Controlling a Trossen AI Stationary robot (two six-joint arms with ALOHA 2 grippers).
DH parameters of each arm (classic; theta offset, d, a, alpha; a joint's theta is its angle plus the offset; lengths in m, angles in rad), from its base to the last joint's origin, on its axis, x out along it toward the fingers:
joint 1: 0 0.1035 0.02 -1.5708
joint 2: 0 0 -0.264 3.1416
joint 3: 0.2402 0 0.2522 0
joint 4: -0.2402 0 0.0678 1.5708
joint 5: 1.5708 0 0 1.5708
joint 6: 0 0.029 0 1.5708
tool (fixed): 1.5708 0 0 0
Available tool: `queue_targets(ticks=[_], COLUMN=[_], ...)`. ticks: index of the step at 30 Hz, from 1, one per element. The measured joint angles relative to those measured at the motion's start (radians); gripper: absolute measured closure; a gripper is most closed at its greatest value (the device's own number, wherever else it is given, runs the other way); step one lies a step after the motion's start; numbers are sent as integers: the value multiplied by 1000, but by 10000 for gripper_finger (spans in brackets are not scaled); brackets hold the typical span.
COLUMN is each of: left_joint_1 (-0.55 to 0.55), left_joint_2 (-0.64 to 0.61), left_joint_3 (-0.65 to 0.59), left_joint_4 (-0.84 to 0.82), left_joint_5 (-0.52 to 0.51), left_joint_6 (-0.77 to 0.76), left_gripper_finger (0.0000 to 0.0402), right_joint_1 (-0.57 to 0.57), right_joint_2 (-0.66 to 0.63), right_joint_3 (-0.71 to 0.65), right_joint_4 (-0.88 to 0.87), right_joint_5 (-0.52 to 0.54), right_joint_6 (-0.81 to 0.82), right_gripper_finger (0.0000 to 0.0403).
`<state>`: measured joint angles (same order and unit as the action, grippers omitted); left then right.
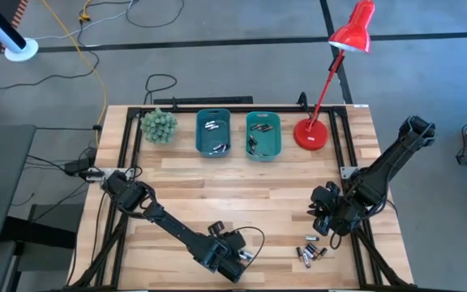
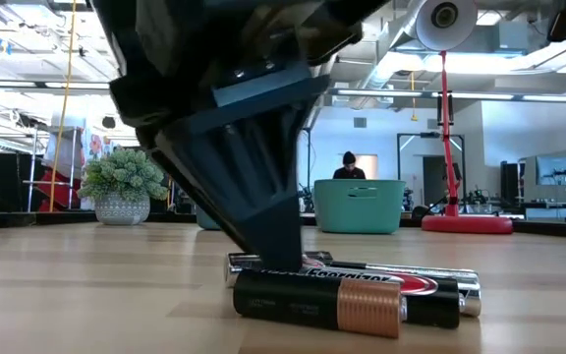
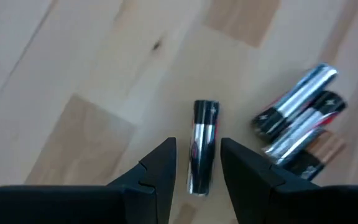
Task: Sort batteries
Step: Put the silver battery into the blue bin
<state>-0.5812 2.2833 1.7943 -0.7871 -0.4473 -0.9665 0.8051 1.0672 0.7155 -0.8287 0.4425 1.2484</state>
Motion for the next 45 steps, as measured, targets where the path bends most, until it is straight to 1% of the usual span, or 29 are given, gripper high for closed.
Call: queue_targets(ticks=[5,9,12,16,19,24,29,33,37,39,42,45], left_joint_1=[0,0,6,23,38,63,89,114,182,226,318,440], left_joint_2=[-1,-1,7,19,33,34,18,-18,-96,-154,-230,-303], left_joint_3=[0,0,1,-6,-6,-8,-8,-14,-17,-14,-14,-14], left_joint_4=[-76,-87,-70,-48,-35,-22,-23,-33,-90,-122,-174,-181], left_joint_5=[-3,1,36,97,115,140,165,157,71,50,49,30], left_joint_6=[-45,-27,23,14,12,20,17,61,105,146,275,450], left_gripper_finger=[278,278,278,282,301,361,364,364,364,364,364,364], right_joint_1=[0,0,0,0,2,23,40,34,10,-6,-41,-84], right_joint_2=[0,0,0,0,0,0,0,0,0,0,0,0], right_joint_3=[0,0,0,0,0,0,0,0,0,0,0,0], right_joint_4=[0,0,0,3,8,9,8,6,6,6,6,3], right_joint_5=[0,0,0,0,0,0,0,1,3,4,4,4], right_joint_6=[0,0,0,0,0,0,0,0,0,0,0,7], right_gripper_finger=[287,287,287,287,287,287,287,287,287,287,287,287])
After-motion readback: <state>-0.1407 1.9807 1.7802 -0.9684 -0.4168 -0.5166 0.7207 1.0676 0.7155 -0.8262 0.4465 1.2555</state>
